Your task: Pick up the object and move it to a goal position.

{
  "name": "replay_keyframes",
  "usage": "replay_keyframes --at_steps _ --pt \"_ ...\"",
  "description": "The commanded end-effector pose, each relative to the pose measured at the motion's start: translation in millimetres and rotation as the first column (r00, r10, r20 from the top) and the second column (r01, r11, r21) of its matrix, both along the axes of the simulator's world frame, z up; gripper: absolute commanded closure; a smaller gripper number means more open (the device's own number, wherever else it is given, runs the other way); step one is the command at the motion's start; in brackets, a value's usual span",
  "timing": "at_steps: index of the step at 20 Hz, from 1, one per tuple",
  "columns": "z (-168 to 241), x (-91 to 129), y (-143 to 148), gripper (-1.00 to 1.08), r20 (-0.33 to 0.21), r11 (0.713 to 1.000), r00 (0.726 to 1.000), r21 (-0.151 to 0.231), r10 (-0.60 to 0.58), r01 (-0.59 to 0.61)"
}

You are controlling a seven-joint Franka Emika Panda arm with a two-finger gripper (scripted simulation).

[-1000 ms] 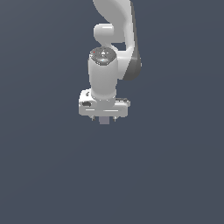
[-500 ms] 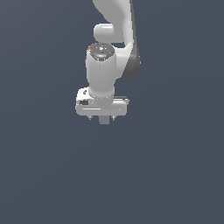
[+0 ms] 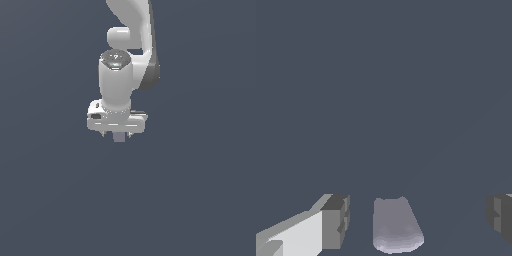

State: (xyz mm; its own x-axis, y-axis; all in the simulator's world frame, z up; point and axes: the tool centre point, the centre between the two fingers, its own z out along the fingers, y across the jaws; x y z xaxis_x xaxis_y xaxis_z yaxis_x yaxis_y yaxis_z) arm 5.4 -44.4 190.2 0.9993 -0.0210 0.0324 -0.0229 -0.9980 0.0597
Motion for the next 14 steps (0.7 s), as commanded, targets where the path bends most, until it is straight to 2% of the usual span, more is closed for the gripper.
replay_keyframes --at_steps 1,8,14 --pt "-1.6 -1.8 0.2 -0.92 0.001 0.999 0.999 0.003 -0.033 0.033" --pt "-7.8 -9.7 0.9 -0.92 0.004 0.985 0.985 0.013 -0.174 0.174" --pt "-14.8 -18.9 1.5 -0.92 0.004 0.943 0.943 0.025 -0.333 0.332"
